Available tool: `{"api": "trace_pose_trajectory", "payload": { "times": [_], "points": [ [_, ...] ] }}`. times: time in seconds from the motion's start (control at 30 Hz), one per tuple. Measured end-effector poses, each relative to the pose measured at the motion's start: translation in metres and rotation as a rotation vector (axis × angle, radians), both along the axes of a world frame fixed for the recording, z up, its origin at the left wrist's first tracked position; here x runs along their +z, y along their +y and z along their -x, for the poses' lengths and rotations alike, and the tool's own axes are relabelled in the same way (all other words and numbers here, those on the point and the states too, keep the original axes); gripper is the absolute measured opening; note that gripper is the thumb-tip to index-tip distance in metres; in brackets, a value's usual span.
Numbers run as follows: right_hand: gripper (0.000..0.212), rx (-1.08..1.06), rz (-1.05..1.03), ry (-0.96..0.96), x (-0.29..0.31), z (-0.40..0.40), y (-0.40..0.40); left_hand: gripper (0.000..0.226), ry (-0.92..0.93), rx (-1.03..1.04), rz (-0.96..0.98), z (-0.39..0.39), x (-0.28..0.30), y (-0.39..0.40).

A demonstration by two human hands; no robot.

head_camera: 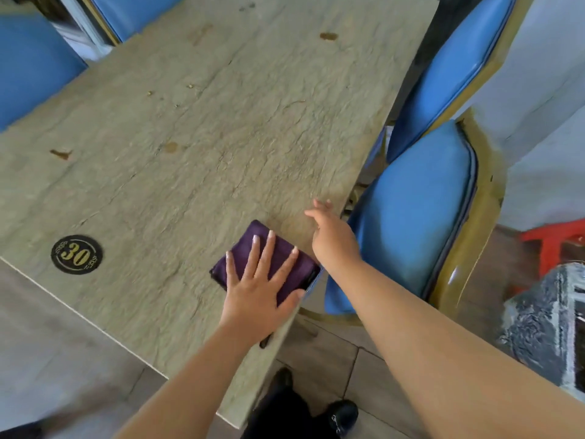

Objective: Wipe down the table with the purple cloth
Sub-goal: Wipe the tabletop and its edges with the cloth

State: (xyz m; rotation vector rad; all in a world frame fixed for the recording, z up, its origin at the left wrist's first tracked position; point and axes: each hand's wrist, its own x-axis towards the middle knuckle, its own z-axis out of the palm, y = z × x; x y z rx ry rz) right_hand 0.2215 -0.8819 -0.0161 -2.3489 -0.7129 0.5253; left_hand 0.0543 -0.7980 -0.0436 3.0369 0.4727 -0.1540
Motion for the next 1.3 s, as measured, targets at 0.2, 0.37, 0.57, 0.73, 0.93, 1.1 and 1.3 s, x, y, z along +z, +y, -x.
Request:
{"api": "trace_pose_trajectory", "payload": {
  "times": [0.2,0.37,0.57,0.73,0.93,1.1,1.3],
  "points": [
    [0.053,0.022,0.074,-0.030,0.006,-0.018,0.018,0.071,0.033,0.328,-0.033,-0.044,0.005,0.068],
    [0.059,0.150,0.174,-0.121,0.007,-0.044,0.041,0.074,0.049,0.674,0.078,-0.133,0.009,0.096],
    [0.061,0.160,0.353,-0.150,0.021,-0.113,0.059,0.072,0.070,0.497,0.094,-0.150,0.010,0.050],
    [0.057,0.242,0.361,-0.157,0.027,-0.159,0.079,0.071,0.021,0.173,0.037,-0.113,0.009,0.042],
    [0.043,0.391,0.308,-0.267,0.026,-0.208,0.100,0.073,0.029,0.660,0.028,-0.202,0.009,0.118],
    [0.038,0.502,0.296,-0.452,0.021,-0.278,0.116,0.070,0.045,0.938,0.142,-0.288,0.015,0.137],
    [0.052,0.618,0.345,-0.481,0.001,-0.335,0.112,0.066,0.014,0.612,0.062,-0.279,0.010,0.022]
  ]
}}
